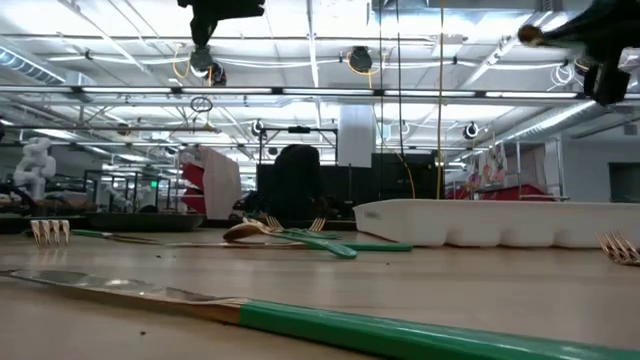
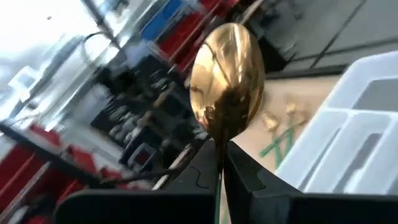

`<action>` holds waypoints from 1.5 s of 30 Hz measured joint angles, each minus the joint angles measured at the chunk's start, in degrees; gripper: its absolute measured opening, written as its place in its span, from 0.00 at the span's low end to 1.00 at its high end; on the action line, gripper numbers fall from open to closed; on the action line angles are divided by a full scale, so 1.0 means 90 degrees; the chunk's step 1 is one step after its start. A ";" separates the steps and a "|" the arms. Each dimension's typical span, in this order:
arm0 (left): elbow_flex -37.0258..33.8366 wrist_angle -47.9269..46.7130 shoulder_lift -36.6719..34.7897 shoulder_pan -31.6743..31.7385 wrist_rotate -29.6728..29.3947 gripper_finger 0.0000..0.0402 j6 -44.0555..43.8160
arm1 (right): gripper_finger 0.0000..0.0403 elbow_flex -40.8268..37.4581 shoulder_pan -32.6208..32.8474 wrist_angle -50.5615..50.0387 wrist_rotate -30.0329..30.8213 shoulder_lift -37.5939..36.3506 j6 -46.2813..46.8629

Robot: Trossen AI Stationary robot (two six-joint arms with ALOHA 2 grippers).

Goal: Sort silverware
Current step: Put the green spoon into the white silverware organizer

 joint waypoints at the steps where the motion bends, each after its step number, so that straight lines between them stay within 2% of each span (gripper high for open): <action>1: 0.0000 -0.0011 0.0013 0.0010 0.0001 0.20 -0.0006 | 0.00 0.0010 -0.0006 0.0176 0.0066 -0.0003 -0.0327; 6: -0.0009 0.0211 0.0138 0.0058 0.0004 0.20 -0.0006 | 0.00 0.0045 -0.0047 0.0867 -0.0026 -0.0003 -0.1688; 8: -0.0009 0.0385 0.0191 0.0060 0.0012 0.20 -0.0004 | 0.00 0.0027 -0.0045 0.1181 -0.0272 -0.0003 -0.2196; 11: -0.0009 0.0544 0.0276 0.0060 0.0009 0.20 -0.0004 | 0.00 0.0030 -0.0063 0.2400 -0.0329 0.0017 -0.3164; 14: -0.0009 0.0737 0.0350 0.0060 -0.0034 0.20 -0.0004 | 0.00 0.0039 -0.0061 0.3819 -0.0522 0.0320 -0.4634; 16: -0.0007 0.0910 0.0410 0.0060 -0.0104 0.20 -0.0002 | 0.00 0.0033 -0.0058 0.4740 -0.1483 0.0544 -0.5809; 19: -0.0007 0.1154 0.0502 0.0060 -0.0143 0.20 -0.0002 | 0.00 0.0035 -0.0058 0.6223 -0.3603 0.0904 -0.7373; 21: -0.0007 0.1309 0.0549 0.0067 -0.0146 0.20 -0.0006 | 0.00 0.0078 -0.0058 0.6538 -0.5099 0.0934 -0.7990; 23: -0.0007 0.1503 0.0612 0.0069 -0.0146 0.20 -0.0046 | 0.00 0.0199 -0.0058 0.6447 -0.5839 0.0900 -0.8244; 25: -0.0007 0.1654 0.0646 0.0087 -0.0148 0.20 -0.0180 | 0.00 0.0208 -0.0058 0.6235 -0.5665 0.0861 -0.8320; 27: 0.0000 0.1882 0.0718 0.0091 -0.0149 0.20 -0.0324 | 0.00 0.0195 -0.0058 0.5872 -0.5153 0.0834 -0.8187; 29: 0.0000 0.1923 0.0740 0.0094 -0.0149 0.20 -0.0342 | 0.00 0.0186 -0.0058 0.5448 -0.4756 0.0675 -0.7851; 33: 0.0000 0.2158 0.0828 0.0089 -0.0154 0.20 -0.0344 | 0.00 0.0149 -0.0059 0.4499 -0.4447 0.0003 -0.6808; 36: 0.0000 0.2403 0.0940 0.0090 -0.0173 0.20 -0.0404 | 0.00 0.0163 -0.0065 0.4166 -0.3404 -0.0003 -0.6606; 39: 0.0000 0.2562 0.1087 0.0105 -0.0171 0.20 -0.0513 | 0.00 0.0151 -0.0048 0.3724 -0.3671 -0.0003 -0.6371; 41: 0.0000 0.2760 0.1214 0.0125 -0.0168 0.20 -0.0513 | 0.00 0.0081 -0.0070 0.3916 -0.3654 -0.0003 -0.6341; 42: 0.0000 0.2816 0.1276 0.0134 -0.0174 0.20 -0.0537 | 0.00 0.0064 -0.0098 0.4242 -0.3389 -0.0001 -0.6325; 45: 0.0000 0.2981 0.1502 0.0190 -0.0462 0.20 -0.0793 | 0.00 0.0052 -0.0147 0.4895 -0.1747 0.0007 -0.6420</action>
